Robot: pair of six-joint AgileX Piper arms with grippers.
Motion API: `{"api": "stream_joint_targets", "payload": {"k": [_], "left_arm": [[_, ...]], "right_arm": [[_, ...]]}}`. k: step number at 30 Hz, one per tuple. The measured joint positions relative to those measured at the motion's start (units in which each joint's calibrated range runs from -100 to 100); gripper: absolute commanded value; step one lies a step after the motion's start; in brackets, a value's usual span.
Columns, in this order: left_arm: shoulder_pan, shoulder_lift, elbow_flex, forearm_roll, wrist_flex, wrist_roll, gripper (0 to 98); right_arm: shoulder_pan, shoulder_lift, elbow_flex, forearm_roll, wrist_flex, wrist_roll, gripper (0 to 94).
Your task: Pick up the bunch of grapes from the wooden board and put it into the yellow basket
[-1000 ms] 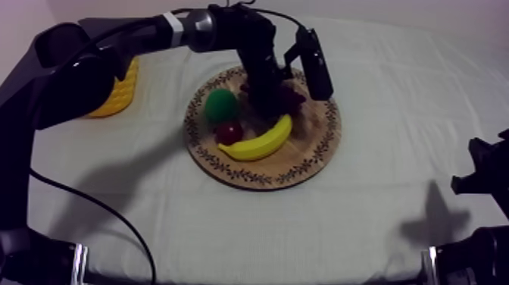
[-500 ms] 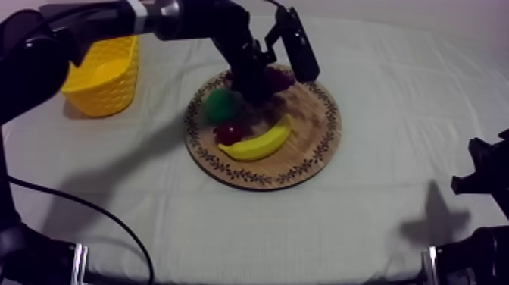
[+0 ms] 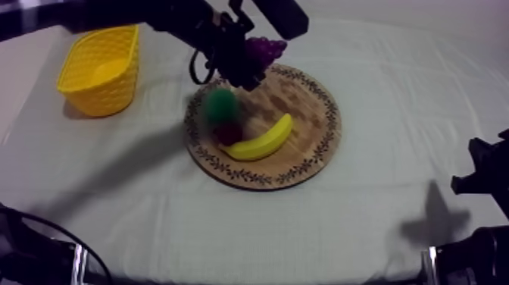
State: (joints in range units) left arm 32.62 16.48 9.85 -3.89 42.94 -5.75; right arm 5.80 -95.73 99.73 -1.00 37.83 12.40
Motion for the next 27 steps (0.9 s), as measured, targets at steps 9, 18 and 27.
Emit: {"api": "stream_joint_targets", "payload": {"k": [9, 18, 27], "left_arm": [[0.42, -15.53, 4.33, -3.59, 1.97, 11.62, 64.1], [-4.84, -28.46, 9.64, -4.00, 5.96, 18.24, 63.1], [-13.77, -36.27, 19.50, -2.45, 5.76, 18.10, 62.8]], "right_arm": [[0.00, 0.00, 0.00, 0.00, 0.00, 0.00, 0.2], [0.00, 0.00, 0.00, 0.00, 0.00, 0.00, 0.2], [0.00, 0.00, 0.00, 0.00, 0.00, -0.03, 0.2]]}}
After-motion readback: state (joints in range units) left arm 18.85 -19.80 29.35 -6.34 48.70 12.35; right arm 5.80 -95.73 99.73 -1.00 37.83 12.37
